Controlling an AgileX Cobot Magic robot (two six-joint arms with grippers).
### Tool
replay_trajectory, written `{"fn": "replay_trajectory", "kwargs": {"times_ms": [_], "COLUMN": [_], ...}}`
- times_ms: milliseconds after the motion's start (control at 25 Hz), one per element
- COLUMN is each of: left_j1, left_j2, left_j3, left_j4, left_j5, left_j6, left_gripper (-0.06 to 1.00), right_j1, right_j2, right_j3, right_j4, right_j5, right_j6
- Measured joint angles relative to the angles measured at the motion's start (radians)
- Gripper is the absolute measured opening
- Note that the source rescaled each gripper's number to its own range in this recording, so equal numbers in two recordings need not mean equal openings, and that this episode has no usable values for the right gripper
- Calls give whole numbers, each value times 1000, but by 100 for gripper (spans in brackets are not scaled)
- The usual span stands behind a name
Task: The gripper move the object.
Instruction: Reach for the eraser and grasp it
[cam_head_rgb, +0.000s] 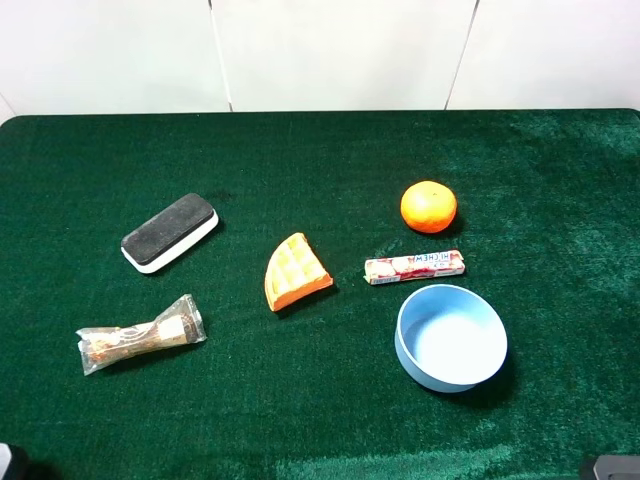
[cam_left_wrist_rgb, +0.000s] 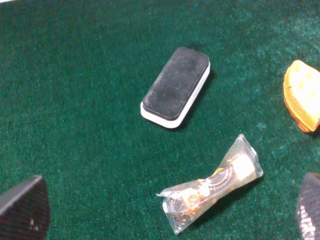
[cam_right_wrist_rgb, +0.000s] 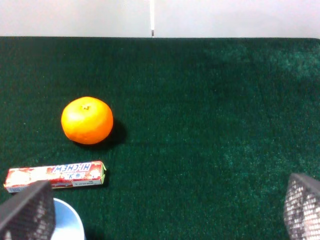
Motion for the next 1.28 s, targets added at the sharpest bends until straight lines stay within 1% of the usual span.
{"fn": "replay_trajectory", "kwargs": {"times_ms": [1280], "left_j1": [0], "left_j2": [0], "left_j3": [0], "left_j4": [0], "left_j5": [0], "left_j6": [0], "left_gripper": [100], "right_j1": [0], "right_j2": [0], "right_j3": [0], "right_j4": [0], "right_j5": [0], "right_j6": [2]}}
